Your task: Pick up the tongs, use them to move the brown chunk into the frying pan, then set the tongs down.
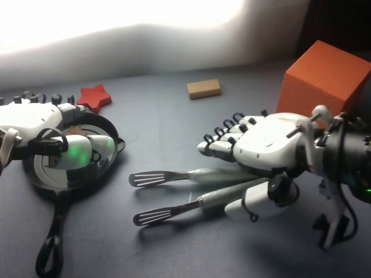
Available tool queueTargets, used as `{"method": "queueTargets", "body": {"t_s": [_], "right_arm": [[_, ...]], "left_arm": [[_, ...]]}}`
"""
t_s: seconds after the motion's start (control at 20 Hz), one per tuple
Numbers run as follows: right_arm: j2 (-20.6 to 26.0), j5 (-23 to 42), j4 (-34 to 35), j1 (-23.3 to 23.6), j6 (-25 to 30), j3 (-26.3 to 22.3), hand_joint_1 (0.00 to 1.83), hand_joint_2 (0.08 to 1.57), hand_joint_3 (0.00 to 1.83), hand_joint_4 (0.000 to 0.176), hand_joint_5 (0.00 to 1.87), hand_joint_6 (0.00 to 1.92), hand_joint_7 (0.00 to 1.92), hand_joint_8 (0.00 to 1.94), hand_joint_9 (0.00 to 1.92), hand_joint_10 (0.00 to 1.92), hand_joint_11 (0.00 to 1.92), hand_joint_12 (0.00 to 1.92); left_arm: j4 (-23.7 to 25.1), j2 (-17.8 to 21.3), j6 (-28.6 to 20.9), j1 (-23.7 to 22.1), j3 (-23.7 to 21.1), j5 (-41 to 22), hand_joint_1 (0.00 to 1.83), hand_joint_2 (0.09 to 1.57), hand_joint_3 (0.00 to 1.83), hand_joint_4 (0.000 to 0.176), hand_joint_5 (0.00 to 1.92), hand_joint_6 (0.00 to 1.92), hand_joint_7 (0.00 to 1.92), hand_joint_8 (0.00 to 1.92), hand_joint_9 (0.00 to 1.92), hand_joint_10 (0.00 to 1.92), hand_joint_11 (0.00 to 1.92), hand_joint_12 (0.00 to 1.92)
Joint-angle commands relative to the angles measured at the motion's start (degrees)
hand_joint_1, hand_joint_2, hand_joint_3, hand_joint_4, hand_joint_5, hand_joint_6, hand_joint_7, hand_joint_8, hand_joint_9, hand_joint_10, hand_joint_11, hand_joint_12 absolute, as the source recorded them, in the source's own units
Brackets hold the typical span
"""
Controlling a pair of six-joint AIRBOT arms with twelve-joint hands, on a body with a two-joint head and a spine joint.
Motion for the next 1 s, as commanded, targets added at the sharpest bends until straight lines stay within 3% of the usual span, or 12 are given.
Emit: {"method": "queueTargets", "body": {"t_s": [0.0,0.15,0.2,0.25,0.3,0.35,0.4,0.5,0.55,0.65,0.8,0.95], "right_arm": [[0.8,-0.8,-1.2,0.5,0.4,-0.8,0.28,1.13,0.00,0.000,0.08,0.05,0.16,0.02,0.14,0.16,0.00,0.75],[5.0,-2.3,-1.2,1.5,0.5,-5.1,0.29,1.13,0.00,0.000,0.41,0.15,0.53,0.06,0.39,0.30,0.00,1.27],[7.0,-2.2,-1.2,2.1,0.8,-6.5,0.31,1.15,0.00,0.000,0.57,0.24,0.71,0.11,0.48,0.58,0.00,1.53],[8.3,-2.1,-1.2,2.6,0.9,-7.8,0.31,1.16,0.00,0.000,0.64,0.31,0.81,0.16,0.52,0.80,0.05,1.63],[10.6,-1.8,-1.2,3.7,0.9,-9.8,0.34,1.17,0.00,0.000,0.74,0.52,0.84,0.50,0.58,1.11,0.24,1.72],[13.4,-0.7,-1.1,5.1,0.9,-12.2,0.30,1.20,0.01,0.000,0.77,0.70,0.79,0.90,0.57,1.35,0.33,1.86],[15.0,0.4,-1.0,5.8,0.9,-13.4,0.31,1.24,0.01,0.000,0.80,0.89,0.86,1.13,0.66,1.50,0.44,1.91],[19.1,3.1,3.0,7.2,0.4,-16.3,0.26,1.31,0.02,0.000,0.89,1.17,1.01,1.41,0.87,1.75,0.66,1.92],[21.1,4.5,6.0,7.7,0.0,-17.1,0.17,1.36,0.03,0.000,0.92,1.49,1.07,1.61,0.97,1.89,0.82,1.92],[25.5,5.9,11.6,8.0,0.1,-18.9,0.02,1.42,0.03,0.000,1.01,1.75,1.15,1.77,1.12,1.92,1.06,1.92],[31.6,8.7,16.0,8.1,0.2,-20.7,0.57,1.45,0.02,0.000,1.09,1.90,1.28,1.93,1.33,1.92,1.33,1.92],[37.2,9.7,16.8,7.2,1.0,-22.1,0.71,1.43,0.01,0.000,1.14,1.92,1.32,1.94,1.37,1.92,1.37,1.92]], "left_arm": [[2.5,0.5,0.0,-0.8,-0.1,-3.7,0.00,1.24,0.00,0.000,0.20,0.01,0.21,0.01,0.18,0.01,0.00,0.56],[2.5,0.7,0.0,-1.4,-0.6,-3.5,0.08,1.25,0.00,0.000,0.36,0.06,0.43,0.05,0.39,0.08,0.00,0.95],[2.5,0.7,0.0,-1.8,-0.6,-3.4,0.14,1.26,0.00,0.000,0.48,0.09,0.59,0.07,0.47,0.26,0.00,1.20],[2.5,0.8,0.3,-2.2,-0.7,-3.2,0.16,1.28,0.00,0.000,0.56,0.15,0.68,0.12,0.43,0.60,0.00,1.40],[2.5,0.7,0.7,-3.1,-0.9,-3.2,0.20,1.30,0.01,0.000,0.63,0.45,0.69,0.58,0.45,1.07,0.09,1.66],[2.5,0.7,0.8,-4.2,-1.4,-3.2,0.24,1.31,0.00,0.000,0.65,0.89,0.62,1.19,0.43,1.50,0.21,1.83],[2.5,0.7,0.8,-4.8,-1.9,-3.2,0.32,1.31,0.00,0.000,0.67,1.15,0.65,1.50,0.51,1.67,0.36,1.90],[2.4,0.6,1.7,-5.9,-3.4,-3.2,0.31,1.33,0.00,0.000,0.80,1.29,0.80,1.62,0.68,1.82,0.51,1.92],[2.3,0.7,1.7,-6.1,-4.1,-3.3,0.30,1.34,0.01,0.000,0.85,1.48,0.89,1.67,0.79,1.85,0.61,1.92],[2.9,0.7,1.7,-6.3,-5.2,-2.7,0.34,1.37,0.01,0.000,0.91,1.71,0.98,1.75,0.92,1.90,0.77,1.92],[4.4,0.7,1.7,-6.9,-5.8,-2.2,0.50,1.40,0.01,0.000,0.96,1.90,1.10,1.80,1.09,1.92,1.02,1.92],[4.7,0.7,1.6,-7.0,-6.1,-1.6,0.55,1.45,0.02,0.000,0.99,1.92,1.11,1.86,1.12,1.92,1.08,1.92]]}}
